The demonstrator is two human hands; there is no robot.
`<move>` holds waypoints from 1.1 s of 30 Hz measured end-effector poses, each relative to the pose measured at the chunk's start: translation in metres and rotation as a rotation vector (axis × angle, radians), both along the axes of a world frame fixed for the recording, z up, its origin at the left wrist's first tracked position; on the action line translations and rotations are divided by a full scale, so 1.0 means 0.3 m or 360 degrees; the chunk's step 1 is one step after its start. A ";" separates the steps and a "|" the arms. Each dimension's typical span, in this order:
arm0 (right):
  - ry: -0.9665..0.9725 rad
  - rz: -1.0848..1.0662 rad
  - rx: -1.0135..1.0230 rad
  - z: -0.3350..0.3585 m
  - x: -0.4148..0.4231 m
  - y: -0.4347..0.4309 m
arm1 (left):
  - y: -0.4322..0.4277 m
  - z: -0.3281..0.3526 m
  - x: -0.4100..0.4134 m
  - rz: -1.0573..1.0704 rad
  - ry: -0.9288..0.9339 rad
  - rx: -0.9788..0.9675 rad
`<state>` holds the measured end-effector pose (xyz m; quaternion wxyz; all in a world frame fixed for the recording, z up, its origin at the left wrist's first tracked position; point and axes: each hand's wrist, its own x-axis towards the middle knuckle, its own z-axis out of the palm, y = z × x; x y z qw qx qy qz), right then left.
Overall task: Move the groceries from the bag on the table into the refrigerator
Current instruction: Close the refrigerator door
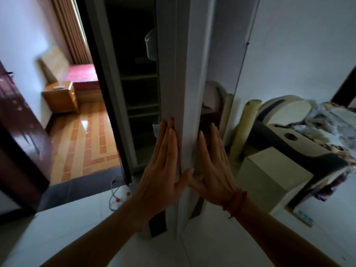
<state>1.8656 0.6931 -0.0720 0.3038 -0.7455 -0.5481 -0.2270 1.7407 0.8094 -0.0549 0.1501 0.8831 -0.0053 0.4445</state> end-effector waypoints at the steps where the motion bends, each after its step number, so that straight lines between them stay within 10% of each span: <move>1: -0.0012 -0.0021 -0.0024 0.009 0.002 0.030 | 0.028 0.002 -0.008 0.0010 0.0017 -0.0048; 12: -0.0014 -0.0020 -0.0029 0.121 0.074 0.356 | 0.274 0.010 -0.024 0.0129 -0.0050 -0.0558; 33: -0.0135 -0.0249 -0.0257 0.128 0.150 0.885 | 0.866 0.048 0.139 0.0702 -0.0108 -0.0598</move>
